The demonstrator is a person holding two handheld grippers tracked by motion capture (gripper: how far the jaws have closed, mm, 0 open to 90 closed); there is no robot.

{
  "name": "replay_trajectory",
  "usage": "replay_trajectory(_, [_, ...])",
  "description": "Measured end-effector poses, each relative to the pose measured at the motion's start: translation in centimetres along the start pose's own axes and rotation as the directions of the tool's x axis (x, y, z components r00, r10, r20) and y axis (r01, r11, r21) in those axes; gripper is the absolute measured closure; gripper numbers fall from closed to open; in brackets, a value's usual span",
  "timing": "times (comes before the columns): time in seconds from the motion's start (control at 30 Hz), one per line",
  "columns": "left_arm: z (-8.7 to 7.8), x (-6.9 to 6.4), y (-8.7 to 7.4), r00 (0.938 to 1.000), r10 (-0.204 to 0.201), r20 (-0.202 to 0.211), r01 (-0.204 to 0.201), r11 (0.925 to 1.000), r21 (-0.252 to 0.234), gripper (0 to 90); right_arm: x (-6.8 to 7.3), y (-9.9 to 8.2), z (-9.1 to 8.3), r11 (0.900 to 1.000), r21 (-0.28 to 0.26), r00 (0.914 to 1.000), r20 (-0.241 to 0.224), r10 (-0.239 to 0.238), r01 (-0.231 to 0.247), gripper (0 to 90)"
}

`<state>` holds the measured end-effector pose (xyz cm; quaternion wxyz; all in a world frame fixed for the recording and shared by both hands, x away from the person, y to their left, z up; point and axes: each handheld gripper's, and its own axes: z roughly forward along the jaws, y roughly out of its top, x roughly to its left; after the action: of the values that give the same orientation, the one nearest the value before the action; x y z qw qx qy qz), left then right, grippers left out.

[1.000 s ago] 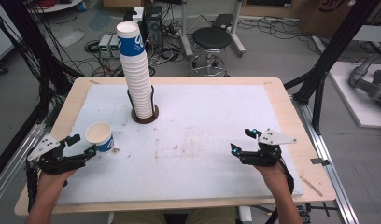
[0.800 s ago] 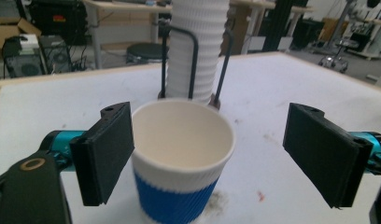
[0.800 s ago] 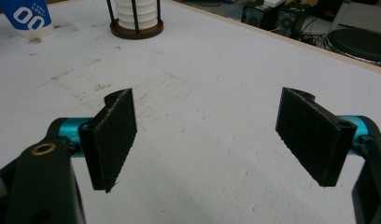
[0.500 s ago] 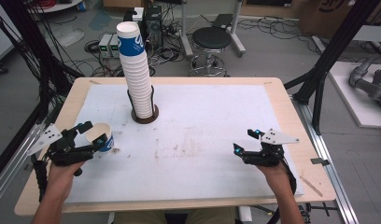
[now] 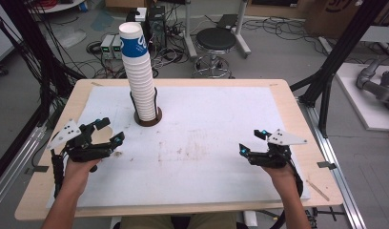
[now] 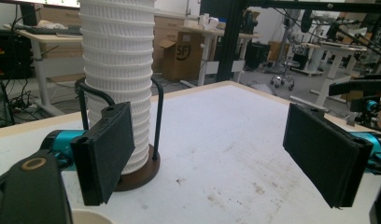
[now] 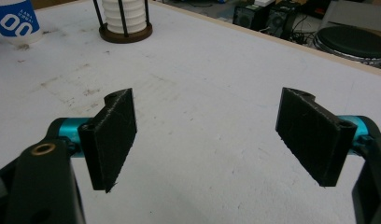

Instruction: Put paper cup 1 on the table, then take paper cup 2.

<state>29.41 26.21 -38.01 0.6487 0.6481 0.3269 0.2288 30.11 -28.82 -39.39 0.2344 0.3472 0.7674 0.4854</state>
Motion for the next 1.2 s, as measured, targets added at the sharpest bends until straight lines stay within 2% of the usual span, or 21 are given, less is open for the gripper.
replay_trajectory(0.33, [-0.1, -0.5, 0.4, 0.9995, 0.031, -0.004, -0.031, 0.9995, 0.003, 16.6, 0.2, 0.3, 0.3, 1.0000, -0.001, 1.0000, -0.003, -0.009, 0.009, 21.0])
replay_trajectory(0.5, [0.0, -0.6, 0.5, 0.9996, 0.029, -0.005, -0.029, 0.9996, 0.001, 16.5, 0.2, 0.2, 0.3, 1.0000, -0.001, 1.0000, -0.004, -0.008, 0.008, 21.0])
replay_trajectory(0.63, [0.3, -0.8, 0.9, 0.9993, 0.034, 0.013, -0.034, 0.9993, 0.014, 16.4, 0.2, 0.3, 0.2, 1.0000, -0.002, 1.0000, -0.004, -0.005, 0.005, 21.0])
replay_trajectory(0.83, [1.0, -0.9, 2.5, 0.9991, 0.038, 0.021, -0.038, 0.9992, 0.015, 16.4, -0.1, 0.1, 0.1, 1.0000, -0.003, 1.0000, -0.007, 0.001, -0.001, 20.9])
replay_trajectory(1.0, [1.9, -0.9, 3.9, 0.9981, 0.040, 0.048, -0.041, 0.9989, 0.022, 16.4, -0.3, 0.0, 0.2, 1.0000, 0.005, 0.9999, -0.012, 0.001, -0.001, 21.0])
replay_trajectory(1.2, [3.5, -0.6, 6.1, 0.9966, 0.018, 0.080, -0.018, 0.9998, 0.011, 16.4, -0.2, -0.1, 0.2, 0.9998, 0.016, 0.9996, -0.027, -0.007, 0.007, 21.0])
